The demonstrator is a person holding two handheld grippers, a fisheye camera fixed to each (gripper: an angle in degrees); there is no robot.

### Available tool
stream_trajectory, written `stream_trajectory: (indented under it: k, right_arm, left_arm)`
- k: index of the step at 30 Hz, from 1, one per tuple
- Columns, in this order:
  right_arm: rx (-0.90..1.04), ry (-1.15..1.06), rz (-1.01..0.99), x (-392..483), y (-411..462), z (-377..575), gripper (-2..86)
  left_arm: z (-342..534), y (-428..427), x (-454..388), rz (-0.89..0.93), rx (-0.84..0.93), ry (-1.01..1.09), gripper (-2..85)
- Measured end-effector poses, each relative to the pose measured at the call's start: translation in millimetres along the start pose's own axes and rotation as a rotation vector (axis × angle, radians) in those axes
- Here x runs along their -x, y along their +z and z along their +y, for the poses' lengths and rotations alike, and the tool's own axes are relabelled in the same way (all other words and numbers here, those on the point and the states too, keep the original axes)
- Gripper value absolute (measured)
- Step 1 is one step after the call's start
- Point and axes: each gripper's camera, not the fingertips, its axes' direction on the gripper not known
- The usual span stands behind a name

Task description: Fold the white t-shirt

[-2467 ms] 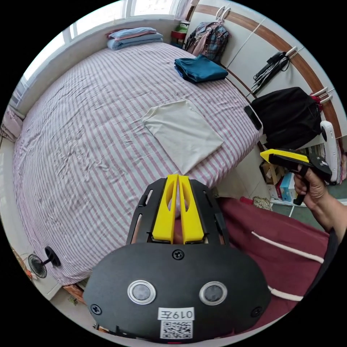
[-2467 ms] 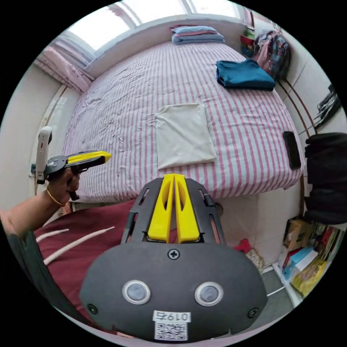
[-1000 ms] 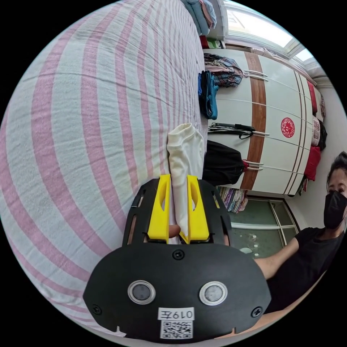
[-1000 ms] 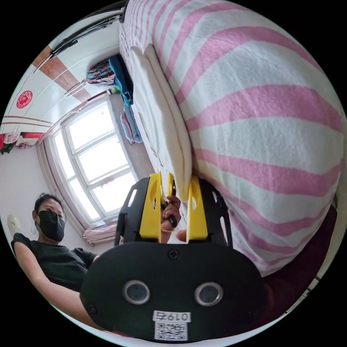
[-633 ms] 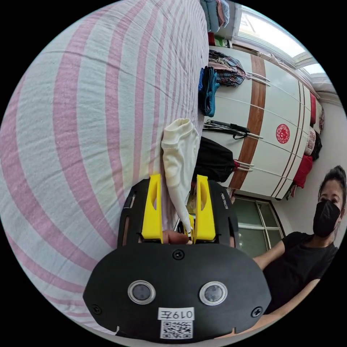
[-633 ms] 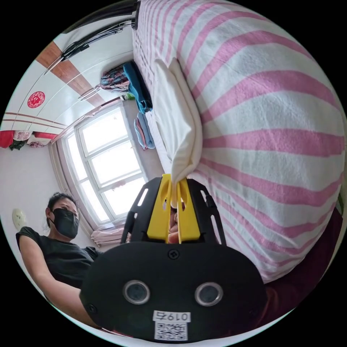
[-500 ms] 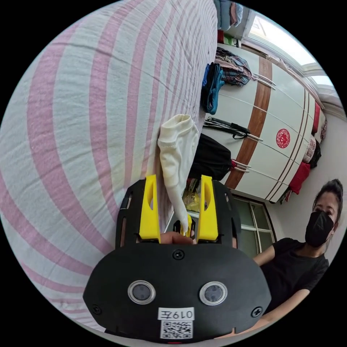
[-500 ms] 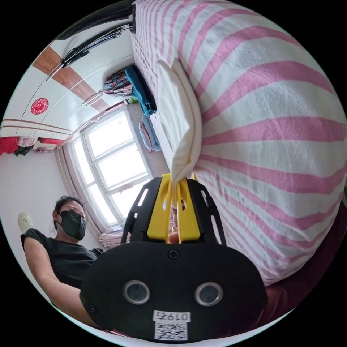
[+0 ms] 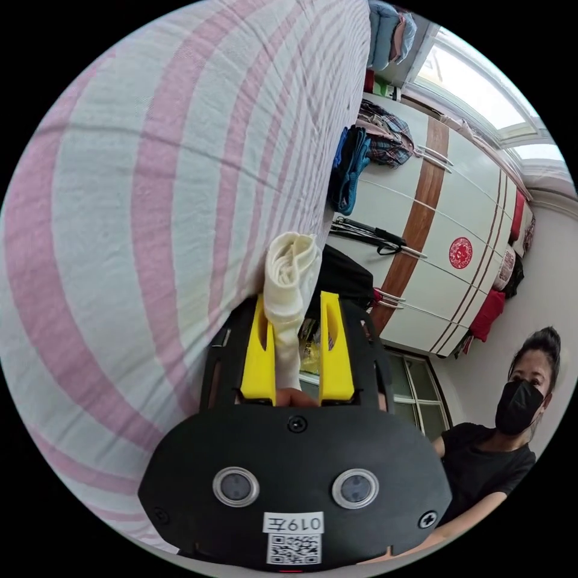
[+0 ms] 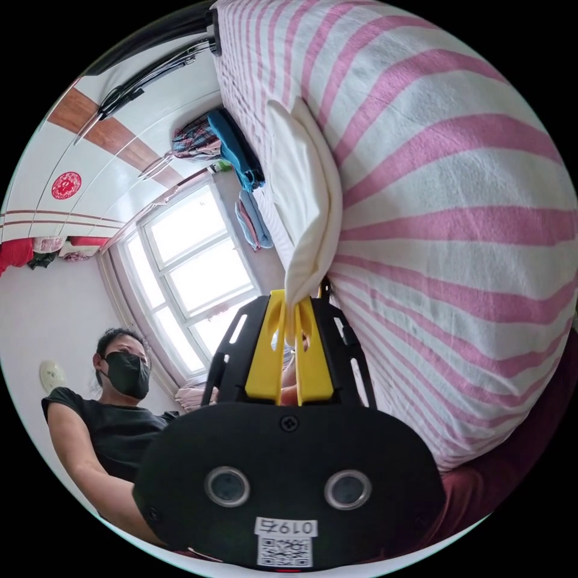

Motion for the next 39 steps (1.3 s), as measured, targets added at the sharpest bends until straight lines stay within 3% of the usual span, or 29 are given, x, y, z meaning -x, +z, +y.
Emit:
stream_trajectory:
  k: [4,11,24,32,39]
  right_arm:
    - [0.015,0.008,0.02,32.7,-8.2,-2.0,-0.7]
    - [0.039,-0.02,0.04,109.4,-26.7,-6.6,-0.7]
    - [0.338,-0.155,0.054,408.4,-75.8,-63.9,-0.7]
    - [0.613,-0.147,0.084,585.3,-81.4,-151.9,-0.6]
    - [0.812,-0.167,0.141,733.4,-65.0,-259.1,-0.6]
  left_arm:
    - [-3.6,9.2,-5.6,-0.109,0.044,-0.003,6.6]
    - [21.7,21.7,-32.7,-0.084,-0.004,0.014,5.5]
    - [135.3,72.3,-150.9,0.111,-0.231,-0.106,5.5]
    - [204.2,171.0,-219.9,0.202,-0.472,-0.173,5.4]
    - [211.7,291.8,-258.6,0.287,-0.685,-0.213,5.3]
